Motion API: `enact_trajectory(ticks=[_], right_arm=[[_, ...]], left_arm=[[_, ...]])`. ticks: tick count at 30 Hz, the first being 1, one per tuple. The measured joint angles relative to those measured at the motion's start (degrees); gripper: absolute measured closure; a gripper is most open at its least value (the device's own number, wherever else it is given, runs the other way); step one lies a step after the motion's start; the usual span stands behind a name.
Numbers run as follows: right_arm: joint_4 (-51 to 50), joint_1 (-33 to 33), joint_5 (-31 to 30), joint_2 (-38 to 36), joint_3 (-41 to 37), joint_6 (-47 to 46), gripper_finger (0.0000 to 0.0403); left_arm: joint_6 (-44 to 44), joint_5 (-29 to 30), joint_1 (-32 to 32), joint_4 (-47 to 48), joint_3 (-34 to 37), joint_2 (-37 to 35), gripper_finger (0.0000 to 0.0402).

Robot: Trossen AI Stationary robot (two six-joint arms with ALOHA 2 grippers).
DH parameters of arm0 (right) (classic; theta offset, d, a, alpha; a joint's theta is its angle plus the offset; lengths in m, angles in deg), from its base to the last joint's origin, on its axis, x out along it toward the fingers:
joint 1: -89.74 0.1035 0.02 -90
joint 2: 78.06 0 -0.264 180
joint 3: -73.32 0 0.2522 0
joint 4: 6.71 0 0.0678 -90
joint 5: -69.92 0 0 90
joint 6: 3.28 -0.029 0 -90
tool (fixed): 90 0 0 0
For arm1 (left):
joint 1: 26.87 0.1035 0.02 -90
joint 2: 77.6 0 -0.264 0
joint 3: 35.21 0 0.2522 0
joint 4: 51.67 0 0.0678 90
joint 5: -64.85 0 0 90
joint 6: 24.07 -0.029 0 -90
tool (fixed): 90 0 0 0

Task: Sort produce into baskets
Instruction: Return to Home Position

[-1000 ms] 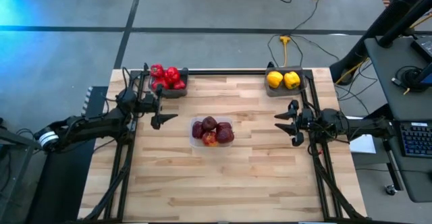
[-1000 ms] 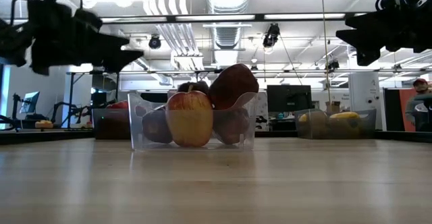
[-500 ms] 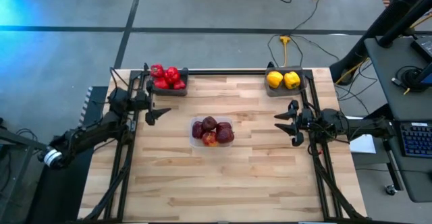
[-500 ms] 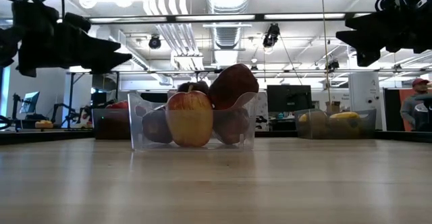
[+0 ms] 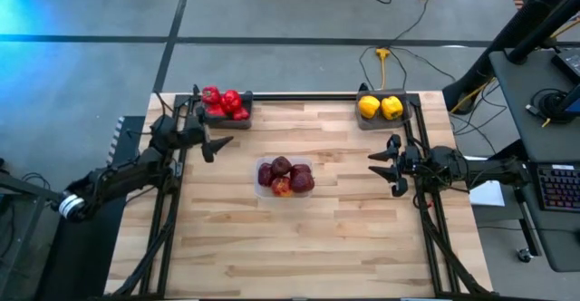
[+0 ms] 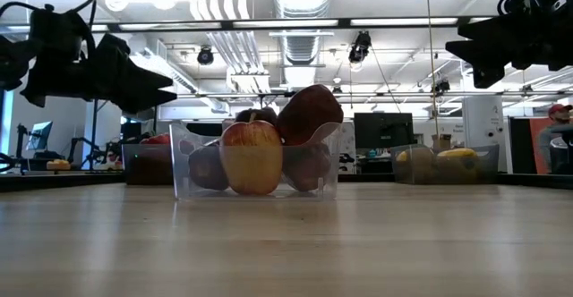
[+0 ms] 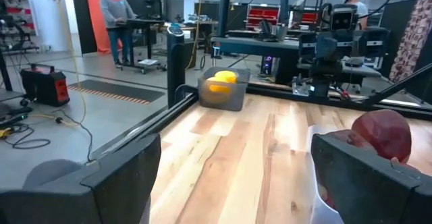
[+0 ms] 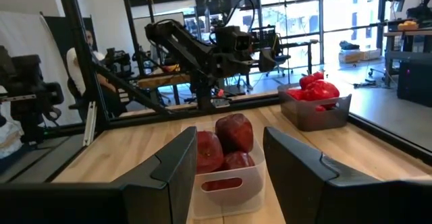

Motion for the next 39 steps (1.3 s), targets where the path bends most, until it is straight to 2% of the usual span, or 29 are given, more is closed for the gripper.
enact_trajectory(ticks=[11, 18, 21, 26, 34, 37, 39], right_arm=[[0.0, 0.0, 0.0, 0.0, 0.0, 0.0, 0.0241], [0.0, 0.0, 0.0, 0.0, 0.0, 0.0, 0.0241], [0.0, 0.0, 0.0, 0.0, 0.0, 0.0, 0.0241], [-0.1, 0.0, 0.0, 0.0, 0.0, 0.0, 0.0241], [-0.1, 0.0, 0.0, 0.0, 0.0, 0.0, 0.0241], [-0.1, 0.0, 0.0, 0.0, 0.0, 0.0, 0.0241], [-0.1, 0.0, 0.0, 0.0, 0.0, 0.0, 0.0241]], left_arm=[[0.0, 0.3, 0.0, 0.1, 0.0, 2.4, 0.0037], [0.0, 1.0, -0.8, 1.7, 0.4, -0.5, 0.0037], [0.0, 2.7, -3.7, 3.2, 0.5, -6.3, 0.0037], [0.0, 6.7, -12.8, 5.7, 0.5, -20.0, 0.0037], [0.0, 6.8, -29.5, 5.8, 0.5, -37.6, 0.0037], [0.0, 6.8, -35.1, 5.9, 0.5, -43.0, 0.0037], [0.0, 6.4, -38.1, 3.2, 0.5, -43.1, 0.0037]])
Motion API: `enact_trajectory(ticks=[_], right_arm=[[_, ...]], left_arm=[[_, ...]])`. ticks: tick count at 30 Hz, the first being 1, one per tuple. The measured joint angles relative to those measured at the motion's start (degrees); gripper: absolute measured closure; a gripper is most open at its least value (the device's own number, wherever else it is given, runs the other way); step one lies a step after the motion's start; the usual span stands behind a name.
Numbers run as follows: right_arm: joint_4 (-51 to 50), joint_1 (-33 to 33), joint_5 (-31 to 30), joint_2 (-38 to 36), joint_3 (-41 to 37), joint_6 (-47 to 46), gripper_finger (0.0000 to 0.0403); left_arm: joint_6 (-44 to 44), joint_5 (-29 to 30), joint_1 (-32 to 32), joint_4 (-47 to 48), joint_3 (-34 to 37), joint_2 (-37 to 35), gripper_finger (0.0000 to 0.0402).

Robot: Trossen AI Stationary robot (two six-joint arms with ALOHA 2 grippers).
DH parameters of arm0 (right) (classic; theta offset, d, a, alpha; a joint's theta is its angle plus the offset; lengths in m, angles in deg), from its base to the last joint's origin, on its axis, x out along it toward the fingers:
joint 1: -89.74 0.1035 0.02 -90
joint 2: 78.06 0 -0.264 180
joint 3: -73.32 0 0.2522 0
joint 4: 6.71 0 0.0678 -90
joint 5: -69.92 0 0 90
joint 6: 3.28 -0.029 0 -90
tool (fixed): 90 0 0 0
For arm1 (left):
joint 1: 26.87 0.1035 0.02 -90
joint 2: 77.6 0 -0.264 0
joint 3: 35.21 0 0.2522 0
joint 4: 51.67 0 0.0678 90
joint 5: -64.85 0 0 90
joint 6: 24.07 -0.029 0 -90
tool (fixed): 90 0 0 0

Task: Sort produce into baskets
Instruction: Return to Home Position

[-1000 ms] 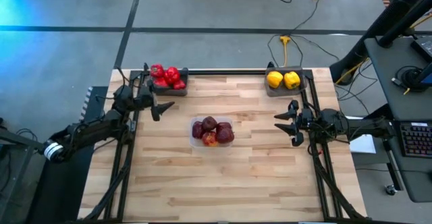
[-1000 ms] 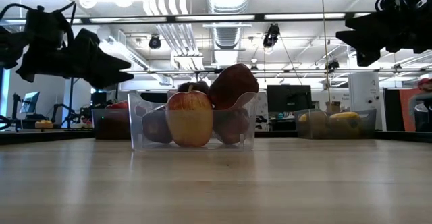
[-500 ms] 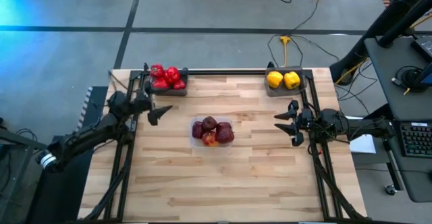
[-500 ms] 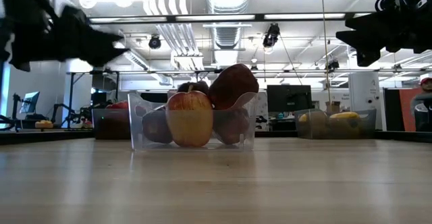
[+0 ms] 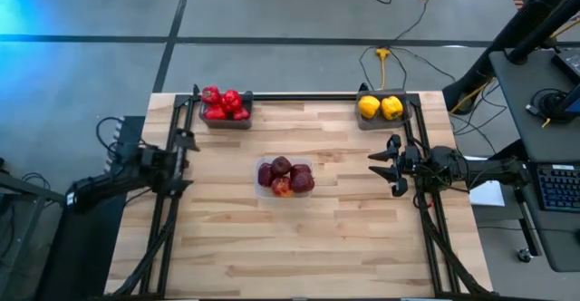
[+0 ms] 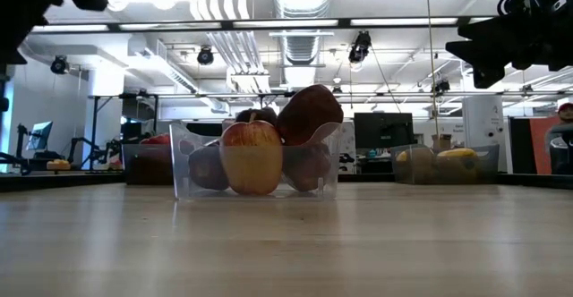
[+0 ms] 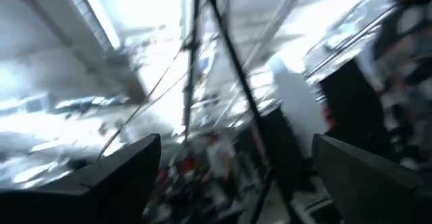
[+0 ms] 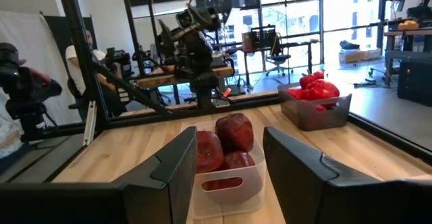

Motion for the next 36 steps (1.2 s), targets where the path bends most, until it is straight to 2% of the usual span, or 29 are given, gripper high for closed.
enact_trajectory(ticks=[2, 4, 13, 25, 32, 34, 36], right_arm=[[0.0, 0.0, 0.0, 0.0, 0.0, 0.0, 0.0241], [-0.1, 0.0, 0.0, -0.1, 0.0, 0.0, 0.0241], [-0.3, 0.0, 0.0, 0.0, 0.0, 0.0, 0.0241], [-0.4, 0.0, 0.0, 0.0, 0.0, 0.0, 0.0241], [-0.4, 0.0, 0.0, 0.0, 0.0, 0.0, 0.0241], [-0.4, 0.0, 0.0, 0.0, 0.0, 0.0, 0.0241], [-0.4, 0.0, 0.0, 0.0, 0.0, 0.0, 0.0241]], left_arm=[[-0.1, -0.4, -2.5, -1.8, 0.0, 0.1, 0.0037], [0.0, -0.5, -4.5, 1.1, 0.0, -0.1, 0.0037], [0.2, 1.9, -17.2, 34.6, 0.0, 0.0, 0.0037], [0.6, 2.0, -18.4, 34.2, 0.0, 0.0, 0.0037], [0.5, 2.4, -16.8, 34.2, 0.0, 0.0, 0.0037], [-4.3, 6.2, -16.8, 34.7, 0.0, 0.4, 0.0037], [-12.6, 13.7, -16.7, 35.3, 0.0, 1.1, 0.0037]])
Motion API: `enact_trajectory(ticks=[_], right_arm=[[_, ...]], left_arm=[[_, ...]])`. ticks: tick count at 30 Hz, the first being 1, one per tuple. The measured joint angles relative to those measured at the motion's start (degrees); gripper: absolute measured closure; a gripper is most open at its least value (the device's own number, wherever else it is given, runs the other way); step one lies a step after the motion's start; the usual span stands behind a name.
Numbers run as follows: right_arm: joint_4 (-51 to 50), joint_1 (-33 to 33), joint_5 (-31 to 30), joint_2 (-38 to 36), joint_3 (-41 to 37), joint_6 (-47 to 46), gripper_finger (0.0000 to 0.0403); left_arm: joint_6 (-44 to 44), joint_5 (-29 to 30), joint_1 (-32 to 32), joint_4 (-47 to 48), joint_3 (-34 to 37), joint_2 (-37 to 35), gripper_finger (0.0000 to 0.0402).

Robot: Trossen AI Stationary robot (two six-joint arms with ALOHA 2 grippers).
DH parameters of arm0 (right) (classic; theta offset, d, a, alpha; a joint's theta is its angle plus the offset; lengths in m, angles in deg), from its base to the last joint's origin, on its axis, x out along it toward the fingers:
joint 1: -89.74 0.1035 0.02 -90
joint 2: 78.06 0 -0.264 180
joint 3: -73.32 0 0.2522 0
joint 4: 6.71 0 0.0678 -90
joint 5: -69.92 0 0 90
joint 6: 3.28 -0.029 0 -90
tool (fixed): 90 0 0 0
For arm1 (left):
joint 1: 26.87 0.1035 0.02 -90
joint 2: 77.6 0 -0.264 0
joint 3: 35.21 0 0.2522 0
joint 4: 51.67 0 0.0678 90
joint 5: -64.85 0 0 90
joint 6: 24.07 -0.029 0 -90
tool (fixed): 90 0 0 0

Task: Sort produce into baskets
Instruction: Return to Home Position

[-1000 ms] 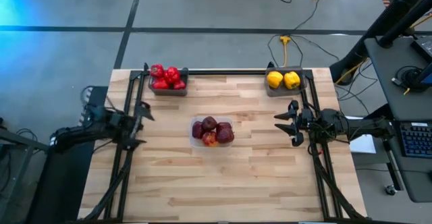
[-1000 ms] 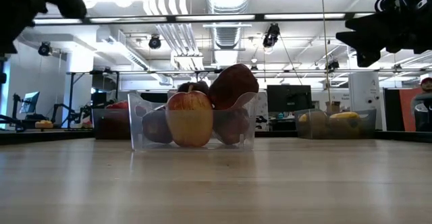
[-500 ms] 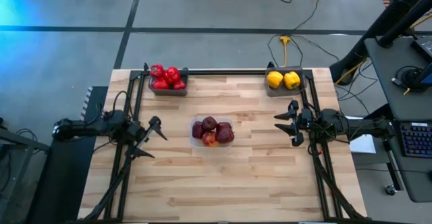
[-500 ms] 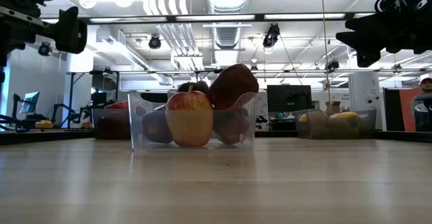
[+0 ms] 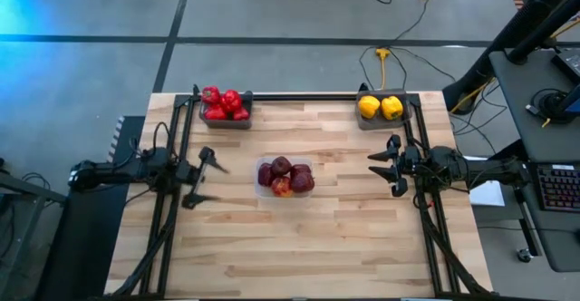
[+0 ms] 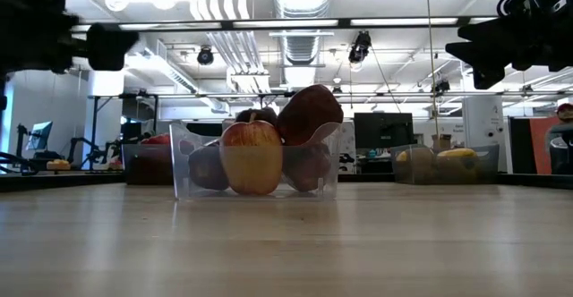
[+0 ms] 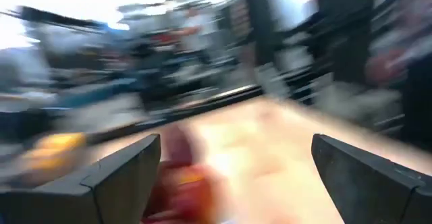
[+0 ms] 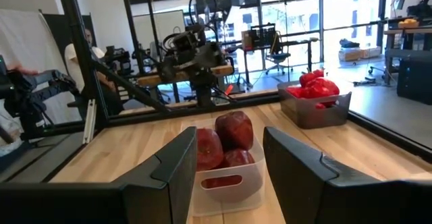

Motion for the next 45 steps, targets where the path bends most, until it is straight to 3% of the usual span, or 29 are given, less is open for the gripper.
enact_trajectory(ticks=[4, 8, 10, 26, 30, 35, 39, 45], right_arm=[[0.0, 0.0, 0.0, 0.0, 0.0, 0.0, 0.0241], [0.0, 0.0, 0.0, 0.0, 0.0, 0.0, 0.0241], [0.0, 0.0, 0.0, 0.0, 0.0, 0.0, 0.0241], [0.0, 0.0, 0.0, 0.0, 0.0, 0.0, 0.0241], [0.0, 0.0, 0.0, 0.0, 0.0, 0.0, 0.0241], [0.0, 0.0, 0.0, 0.0, 0.0, 0.0, 0.0241], [0.0, 0.0, 0.0, 0.0, 0.0, 0.0, 0.0241], [0.0, 0.0, 0.0, 0.0, 0.0, 0.0, 0.0241]], left_arm=[[-10.0, 14.9, -0.4, 0.5, 0.0, -1.0, 0.0037], [-10.0, 26.8, -1.9, -0.5, 0.0, -1.1, 0.0037], [-10.0, 29.5, -2.1, -0.6, 0.0, -1.1, 0.0037], [-9.8, 30.3, -2.1, 0.2, -0.4, 2.6, 0.0037], [0.0, 32.4, -2.0, 2.1, -0.6, 3.4, 0.0037], [2.0, 32.9, -1.9, 2.2, -0.6, 5.1, 0.0037], [4.9, 29.6, -1.9, 2.7, -0.6, 7.6, 0.0037], [2.6, 26.8, -1.9, 3.2, -0.6, 10.6, 0.0037]])
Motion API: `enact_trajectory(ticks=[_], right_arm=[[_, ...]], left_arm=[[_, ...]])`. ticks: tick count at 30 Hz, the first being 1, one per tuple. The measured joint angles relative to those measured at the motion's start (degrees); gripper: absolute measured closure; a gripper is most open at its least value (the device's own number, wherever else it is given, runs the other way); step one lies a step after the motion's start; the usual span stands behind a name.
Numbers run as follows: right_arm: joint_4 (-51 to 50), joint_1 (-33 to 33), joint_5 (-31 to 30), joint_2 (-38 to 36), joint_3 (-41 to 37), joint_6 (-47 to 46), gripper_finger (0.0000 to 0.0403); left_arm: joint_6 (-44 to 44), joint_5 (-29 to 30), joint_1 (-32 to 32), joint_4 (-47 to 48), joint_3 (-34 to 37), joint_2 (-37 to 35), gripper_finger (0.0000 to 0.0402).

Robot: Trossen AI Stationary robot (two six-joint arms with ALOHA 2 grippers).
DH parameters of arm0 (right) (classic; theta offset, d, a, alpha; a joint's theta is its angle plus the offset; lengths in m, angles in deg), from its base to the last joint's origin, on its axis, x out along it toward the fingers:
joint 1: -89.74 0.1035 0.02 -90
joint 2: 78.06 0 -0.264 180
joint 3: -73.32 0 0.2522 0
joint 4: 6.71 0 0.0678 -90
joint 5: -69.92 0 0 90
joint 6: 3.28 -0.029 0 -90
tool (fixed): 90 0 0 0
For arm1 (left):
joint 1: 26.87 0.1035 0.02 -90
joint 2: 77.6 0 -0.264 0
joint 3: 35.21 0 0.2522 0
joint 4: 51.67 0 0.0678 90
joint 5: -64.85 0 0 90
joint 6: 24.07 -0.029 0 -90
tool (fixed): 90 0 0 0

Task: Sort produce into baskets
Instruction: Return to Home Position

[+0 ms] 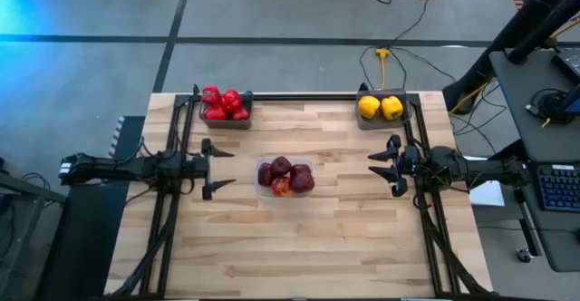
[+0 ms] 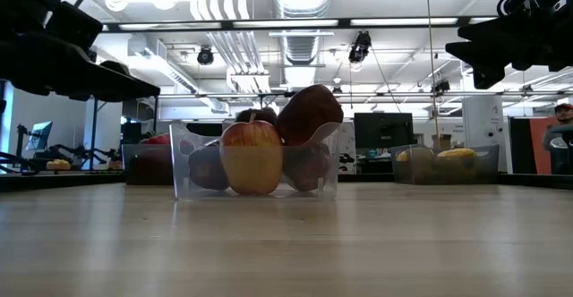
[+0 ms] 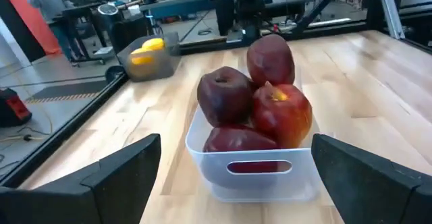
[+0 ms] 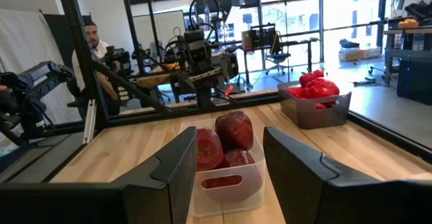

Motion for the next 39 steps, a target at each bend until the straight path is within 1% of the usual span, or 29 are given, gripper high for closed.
enact_trajectory(ticks=[2, 5, 7, 13, 39], right_arm=[[0.0, 0.0, 0.0, 0.0, 0.0, 0.0, 0.0241], [0.0, 0.0, 0.0, 0.0, 0.0, 0.0, 0.0241], [0.0, 0.0, 0.0, 0.0, 0.0, 0.0, 0.0241], [0.0, 0.0, 0.0, 0.0, 0.0, 0.0, 0.0241], [0.0, 0.0, 0.0, 0.0, 0.0, 0.0, 0.0241]], left_arm=[[-0.4, -0.7, 0.0, -0.3, 0.0, 0.1, 0.0037], [-0.3, -5.6, 0.0, -1.7, 0.1, -0.5, 0.0037], [1.7, -7.5, 0.0, -3.1, 0.1, -0.9, 0.0037], [2.4, -7.5, 0.0, -7.8, 0.1, -1.0, 0.0037], [2.3, -7.5, 0.0, -8.1, 0.1, 0.1, 0.0037]])
